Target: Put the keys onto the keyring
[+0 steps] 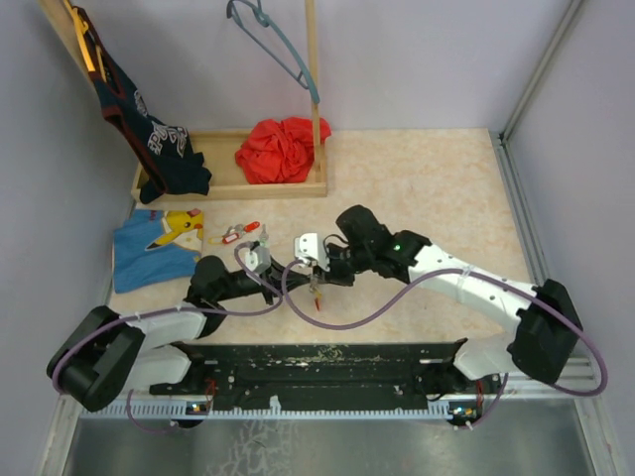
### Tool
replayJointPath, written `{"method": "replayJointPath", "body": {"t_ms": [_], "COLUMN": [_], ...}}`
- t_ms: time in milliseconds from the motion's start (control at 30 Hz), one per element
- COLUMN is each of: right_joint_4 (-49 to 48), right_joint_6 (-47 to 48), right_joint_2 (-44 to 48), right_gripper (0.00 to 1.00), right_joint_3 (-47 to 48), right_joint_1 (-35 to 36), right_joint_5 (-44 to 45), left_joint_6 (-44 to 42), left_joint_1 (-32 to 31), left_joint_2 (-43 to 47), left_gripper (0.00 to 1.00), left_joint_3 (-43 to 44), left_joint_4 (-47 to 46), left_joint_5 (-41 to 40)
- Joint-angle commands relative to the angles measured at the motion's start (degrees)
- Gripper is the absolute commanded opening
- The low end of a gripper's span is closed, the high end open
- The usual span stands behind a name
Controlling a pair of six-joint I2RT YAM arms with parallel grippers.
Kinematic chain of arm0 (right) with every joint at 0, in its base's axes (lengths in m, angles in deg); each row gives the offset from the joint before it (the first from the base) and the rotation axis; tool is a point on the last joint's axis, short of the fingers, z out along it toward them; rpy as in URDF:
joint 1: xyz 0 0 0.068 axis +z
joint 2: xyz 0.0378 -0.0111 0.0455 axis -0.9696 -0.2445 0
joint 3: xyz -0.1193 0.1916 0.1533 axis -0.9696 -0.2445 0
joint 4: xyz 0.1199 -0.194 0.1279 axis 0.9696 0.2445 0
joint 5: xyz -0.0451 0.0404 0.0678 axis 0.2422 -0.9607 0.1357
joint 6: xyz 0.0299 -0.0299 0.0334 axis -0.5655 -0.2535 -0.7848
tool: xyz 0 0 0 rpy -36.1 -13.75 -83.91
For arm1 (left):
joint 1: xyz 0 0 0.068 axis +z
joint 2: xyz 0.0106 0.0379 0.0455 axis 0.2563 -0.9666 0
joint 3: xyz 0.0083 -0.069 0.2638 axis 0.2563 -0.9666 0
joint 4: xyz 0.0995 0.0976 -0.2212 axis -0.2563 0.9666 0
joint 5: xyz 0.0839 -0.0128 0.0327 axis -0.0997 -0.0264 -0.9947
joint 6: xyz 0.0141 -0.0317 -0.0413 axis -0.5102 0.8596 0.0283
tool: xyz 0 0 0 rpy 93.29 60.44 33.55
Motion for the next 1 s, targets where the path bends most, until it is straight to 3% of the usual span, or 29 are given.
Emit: {"method": "replayJointPath", "body": {"t_ms": [0, 233, 467, 967], "right_joint_4": [-11.62, -29.02, -40.99, -47.44], "right_joint_6": [-3.71, -9.83, -14.21, -16.93], "right_joint_2": [7.43, 11.8, 10.65, 7.6], "right_gripper": [0.18, 0.23, 0.22, 0.18], "right_joint_3": [-5.79, -17.27, -23.02, -24.11], "right_joint_1": [-4.31, -9.17, -10.01, -10.06], "right_joint_5": [-9.0, -18.61, -21.75, -22.76], "left_joint_6": [1.9, 4.39, 5.6, 5.19], "left_joint_1": [-0.03, -0.03, -0.03, -0.03], "left_joint_2": [0.92, -0.93, -2.23, -2.32], "left_gripper": [0.0, 0.0, 0.0, 0.0], "left_joint_3": [-2.11, -2.99, -3.19, -3.11], "left_joint_4": [-7.64, -13.78, -17.46, -17.76], "left_joint_5": [-1.52, -0.93, 0.11, 1.34]}}
